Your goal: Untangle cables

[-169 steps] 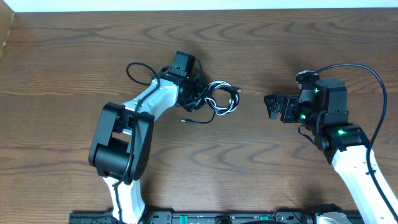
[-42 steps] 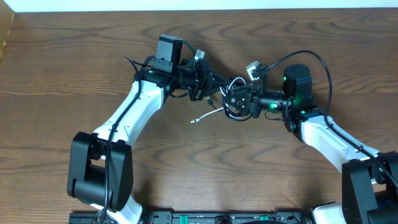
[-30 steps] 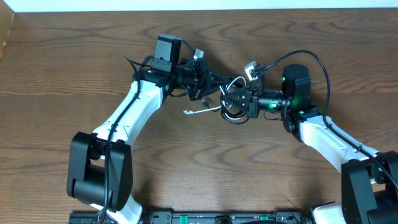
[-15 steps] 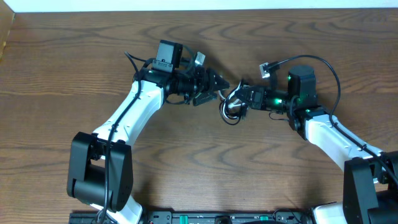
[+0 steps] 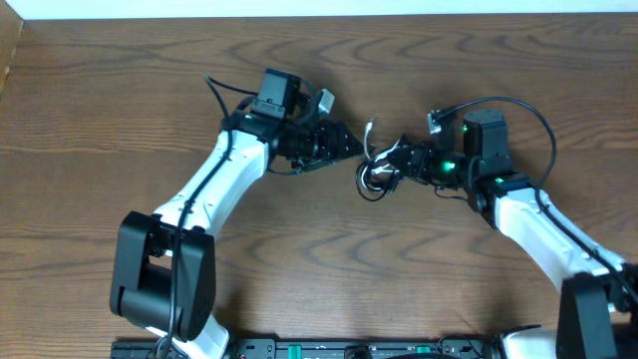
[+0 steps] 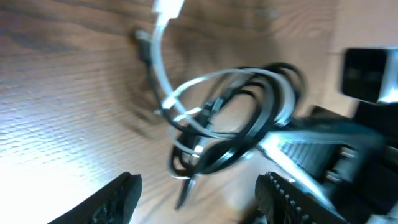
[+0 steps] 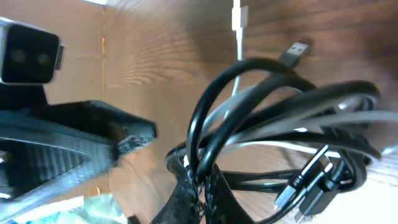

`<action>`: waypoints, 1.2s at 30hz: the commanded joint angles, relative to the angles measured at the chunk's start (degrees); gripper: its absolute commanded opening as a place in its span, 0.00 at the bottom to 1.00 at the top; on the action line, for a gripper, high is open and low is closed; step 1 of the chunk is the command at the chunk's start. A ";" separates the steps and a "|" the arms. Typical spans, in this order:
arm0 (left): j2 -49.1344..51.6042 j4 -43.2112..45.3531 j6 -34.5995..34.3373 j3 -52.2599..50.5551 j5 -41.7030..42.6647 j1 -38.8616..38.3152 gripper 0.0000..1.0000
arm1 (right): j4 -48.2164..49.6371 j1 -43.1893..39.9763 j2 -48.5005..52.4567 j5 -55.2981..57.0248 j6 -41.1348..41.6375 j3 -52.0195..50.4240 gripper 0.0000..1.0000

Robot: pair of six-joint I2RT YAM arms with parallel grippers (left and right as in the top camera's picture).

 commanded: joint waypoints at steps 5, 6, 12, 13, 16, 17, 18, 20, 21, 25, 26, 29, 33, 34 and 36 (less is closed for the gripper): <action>0.15 -0.42 2.69 0.17 -10.36 -5.70 0.64 | -1.90 -0.63 -3.69 0.46 2.36 0.81 0.01; 0.17 -0.42 2.69 0.17 -11.65 -6.25 0.63 | -1.92 -0.63 -3.69 0.09 2.36 0.81 0.01; 0.22 0.02 2.93 0.17 -17.55 -8.72 0.52 | -2.01 -0.72 -3.69 -1.79 2.36 0.81 0.01; 0.28 0.15 3.13 0.17 -17.55 -8.83 0.46 | -1.99 -0.74 -3.69 -1.97 2.40 0.81 0.01; 0.96 0.92 3.08 0.15 -17.70 -9.09 0.33 | -2.01 -0.90 -3.69 -1.99 2.69 0.81 0.01; 1.16 1.16 3.08 0.11 -17.70 -9.16 0.33 | -1.99 -0.90 -3.69 -1.97 2.84 0.81 0.01; 1.44 1.53 3.08 0.11 -17.70 -9.16 0.33 | -1.97 -0.90 -3.69 -1.99 2.89 0.81 0.01; 1.97 2.47 3.06 0.11 -17.68 -9.20 0.33 | -1.99 -1.01 -3.72 -1.99 2.99 0.81 0.01; 2.08 2.82 3.06 0.11 -17.66 -9.20 0.33 | -1.99 -1.07 -3.72 -1.99 3.02 0.81 0.01; 2.60 4.35 3.04 0.11 -17.64 -9.20 0.38 | -1.99 -1.38 -3.72 -1.99 2.99 0.81 0.01; 2.69 4.63 3.04 0.11 -17.64 -9.33 0.40 | -2.01 -1.49 -3.72 -1.99 2.99 0.81 0.01; 2.84 5.44 3.06 0.11 -17.66 -10.01 0.50 | -1.99 -1.86 -3.72 -2.01 2.99 0.81 0.01; 3.21 6.56 3.10 0.11 -18.43 -11.41 0.54 | -1.99 -2.43 -3.72 -2.03 2.99 0.81 0.01; 3.48 6.56 3.10 0.11 -19.15 -11.63 0.54 | -2.01 -2.58 -3.72 -2.01 2.99 0.81 0.01; 4.26 6.27 3.06 0.11 -21.42 -11.93 0.55 | -2.16 -2.80 -3.72 -2.01 2.97 0.81 0.01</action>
